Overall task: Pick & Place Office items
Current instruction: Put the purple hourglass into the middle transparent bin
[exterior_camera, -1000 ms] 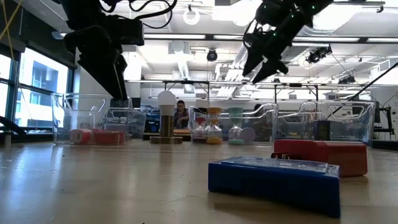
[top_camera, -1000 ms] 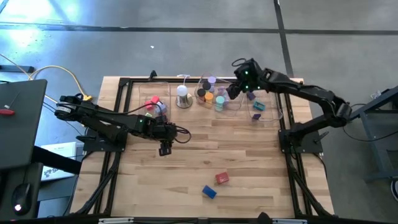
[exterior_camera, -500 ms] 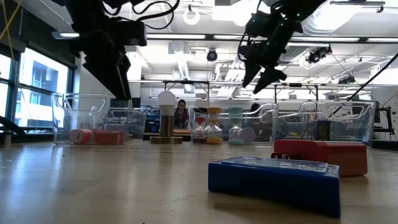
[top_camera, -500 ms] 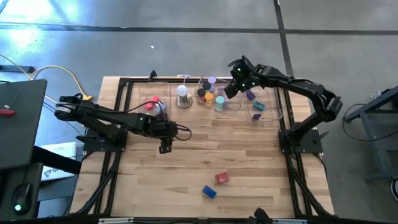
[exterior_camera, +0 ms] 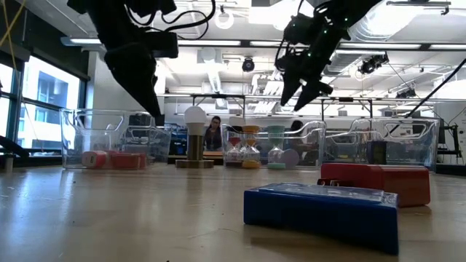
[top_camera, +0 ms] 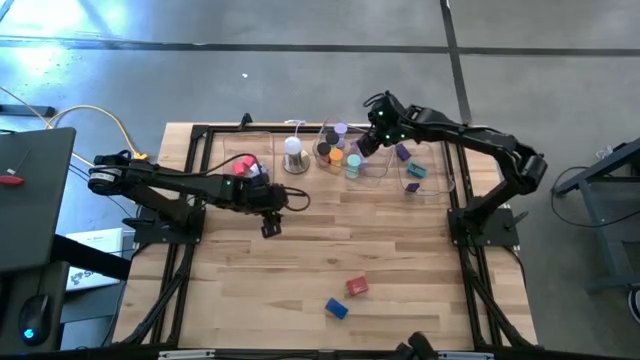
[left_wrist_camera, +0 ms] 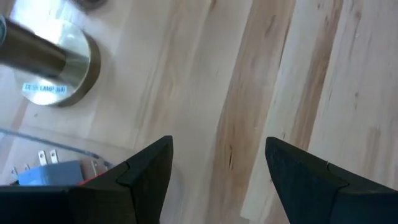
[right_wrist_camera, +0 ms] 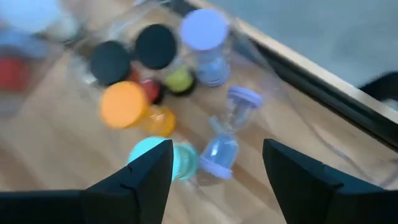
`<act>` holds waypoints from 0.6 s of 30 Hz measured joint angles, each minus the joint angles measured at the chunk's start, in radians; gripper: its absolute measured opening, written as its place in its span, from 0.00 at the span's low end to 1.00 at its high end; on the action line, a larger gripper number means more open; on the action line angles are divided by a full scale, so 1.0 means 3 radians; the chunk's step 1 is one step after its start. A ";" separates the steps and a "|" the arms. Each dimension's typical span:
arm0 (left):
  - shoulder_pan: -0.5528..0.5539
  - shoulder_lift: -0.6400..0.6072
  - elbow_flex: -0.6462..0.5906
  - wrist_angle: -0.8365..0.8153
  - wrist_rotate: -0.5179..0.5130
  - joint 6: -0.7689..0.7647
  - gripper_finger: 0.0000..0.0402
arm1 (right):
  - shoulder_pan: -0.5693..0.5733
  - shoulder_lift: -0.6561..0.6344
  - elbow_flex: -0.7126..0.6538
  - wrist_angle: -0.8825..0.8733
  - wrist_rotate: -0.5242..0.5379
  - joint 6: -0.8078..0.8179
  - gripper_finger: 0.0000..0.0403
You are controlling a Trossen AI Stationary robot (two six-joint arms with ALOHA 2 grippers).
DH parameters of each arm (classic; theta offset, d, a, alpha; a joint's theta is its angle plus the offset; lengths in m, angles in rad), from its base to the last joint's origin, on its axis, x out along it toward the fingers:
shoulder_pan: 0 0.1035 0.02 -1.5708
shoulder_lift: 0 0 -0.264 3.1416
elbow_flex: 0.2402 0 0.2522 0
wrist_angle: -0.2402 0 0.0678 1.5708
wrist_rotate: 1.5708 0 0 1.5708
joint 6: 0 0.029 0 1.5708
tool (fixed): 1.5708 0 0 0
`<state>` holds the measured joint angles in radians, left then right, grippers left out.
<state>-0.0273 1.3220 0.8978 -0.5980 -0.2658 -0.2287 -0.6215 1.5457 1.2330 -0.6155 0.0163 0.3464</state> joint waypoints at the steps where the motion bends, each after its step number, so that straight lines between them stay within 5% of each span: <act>1: -0.0001 0.0000 0.0000 0.0012 0.0000 0.0060 0.61 | 0.0001 0.0003 -0.0001 -0.0001 0.0088 0.0093 0.58; 11: 0.0079 0.0000 0.0003 0.0013 -0.0149 0.0675 0.61 | -0.0024 -0.0001 -0.0001 -0.0063 0.0162 0.0576 0.58; 18: 0.0266 -0.0050 0.0004 -0.0017 -0.0178 0.1078 0.61 | 0.0119 -0.0001 -0.0001 0.0153 0.0124 0.0206 0.58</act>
<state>0.0526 1.3071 0.8989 -0.6031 -0.3191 0.0946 -0.5857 1.5455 1.2327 -0.5695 0.0534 0.4082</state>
